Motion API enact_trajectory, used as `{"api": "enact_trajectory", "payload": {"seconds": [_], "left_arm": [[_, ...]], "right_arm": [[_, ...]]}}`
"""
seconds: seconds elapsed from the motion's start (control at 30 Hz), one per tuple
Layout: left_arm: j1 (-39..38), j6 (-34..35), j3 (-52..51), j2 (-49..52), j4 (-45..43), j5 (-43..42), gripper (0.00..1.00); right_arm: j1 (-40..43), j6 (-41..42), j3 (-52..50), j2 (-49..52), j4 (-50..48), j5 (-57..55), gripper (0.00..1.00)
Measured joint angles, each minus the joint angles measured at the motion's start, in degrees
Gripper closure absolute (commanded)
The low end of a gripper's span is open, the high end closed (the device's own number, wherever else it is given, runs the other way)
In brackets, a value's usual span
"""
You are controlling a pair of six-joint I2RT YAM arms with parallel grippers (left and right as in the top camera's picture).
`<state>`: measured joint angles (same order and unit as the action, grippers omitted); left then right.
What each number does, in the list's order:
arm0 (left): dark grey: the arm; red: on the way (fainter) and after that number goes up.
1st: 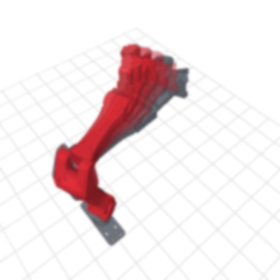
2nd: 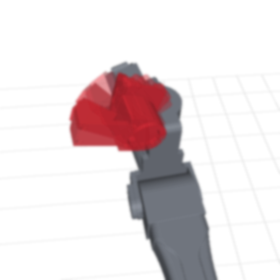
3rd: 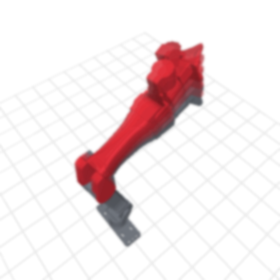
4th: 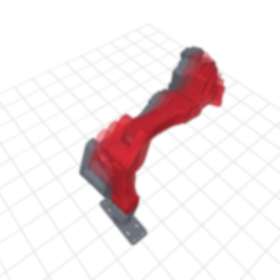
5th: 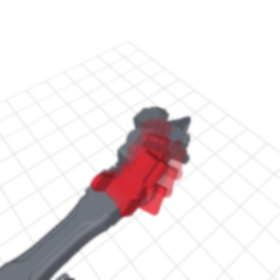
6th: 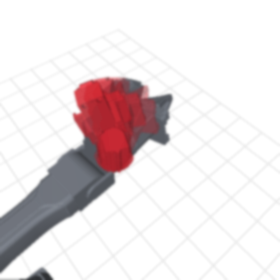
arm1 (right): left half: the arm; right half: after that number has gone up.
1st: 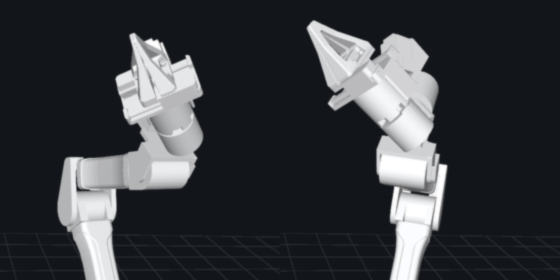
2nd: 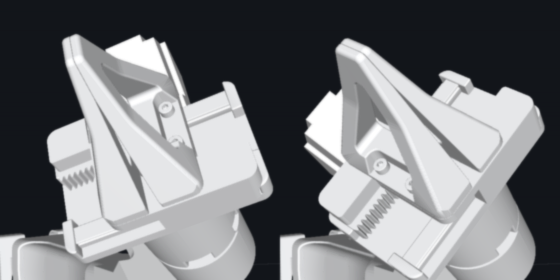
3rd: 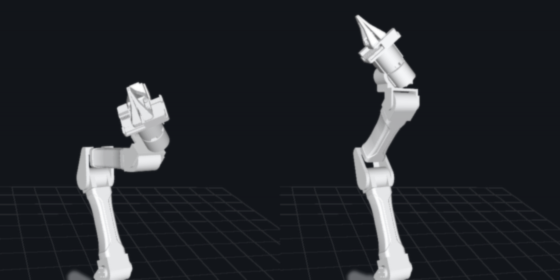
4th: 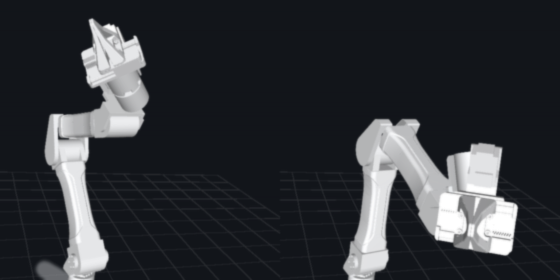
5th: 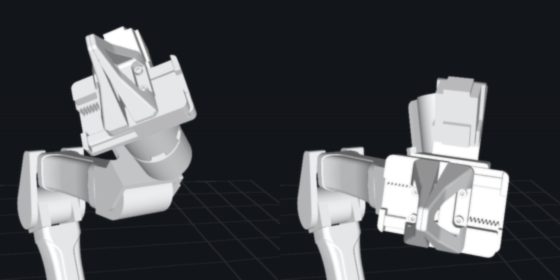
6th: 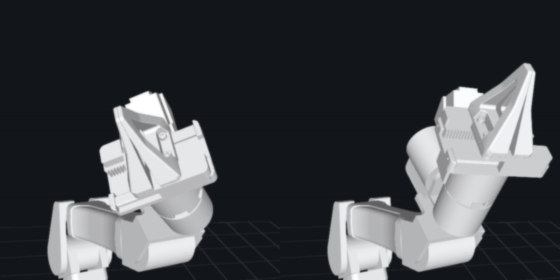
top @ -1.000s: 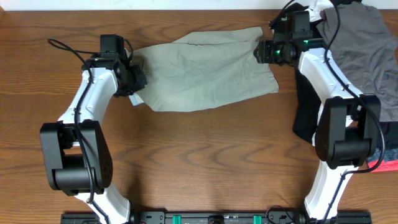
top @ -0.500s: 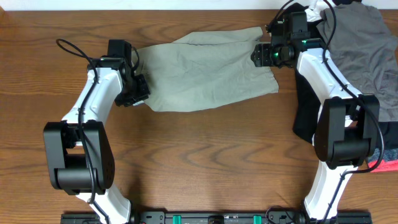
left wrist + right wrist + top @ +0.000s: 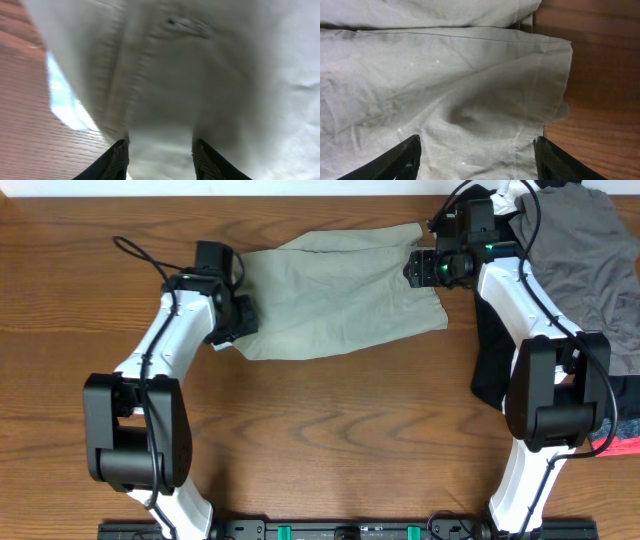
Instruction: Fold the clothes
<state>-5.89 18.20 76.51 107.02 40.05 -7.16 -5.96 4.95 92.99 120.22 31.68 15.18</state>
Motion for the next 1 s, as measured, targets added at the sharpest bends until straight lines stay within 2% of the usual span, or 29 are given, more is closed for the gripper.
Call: {"api": "enact_trajectory", "payload": {"seconds": [0.43,0.7,1.0], "left_arm": [[1.55,2.6,-0.13,0.02,7.1,4.85,0.56],[0.17,5.64,-0.39,0.02,2.6,5.73,0.55],[-1.7,10.82,-5.97,0.02,-0.52,6.49,0.55]], "right_arm": [[0.0,-1.11,0.0,0.0,0.0,-0.46,0.25],[0.0,-1.31,0.0,0.0,-0.02,-0.61,0.24],[0.0,-1.44,0.0,0.0,0.04,-0.68,0.23]]}}
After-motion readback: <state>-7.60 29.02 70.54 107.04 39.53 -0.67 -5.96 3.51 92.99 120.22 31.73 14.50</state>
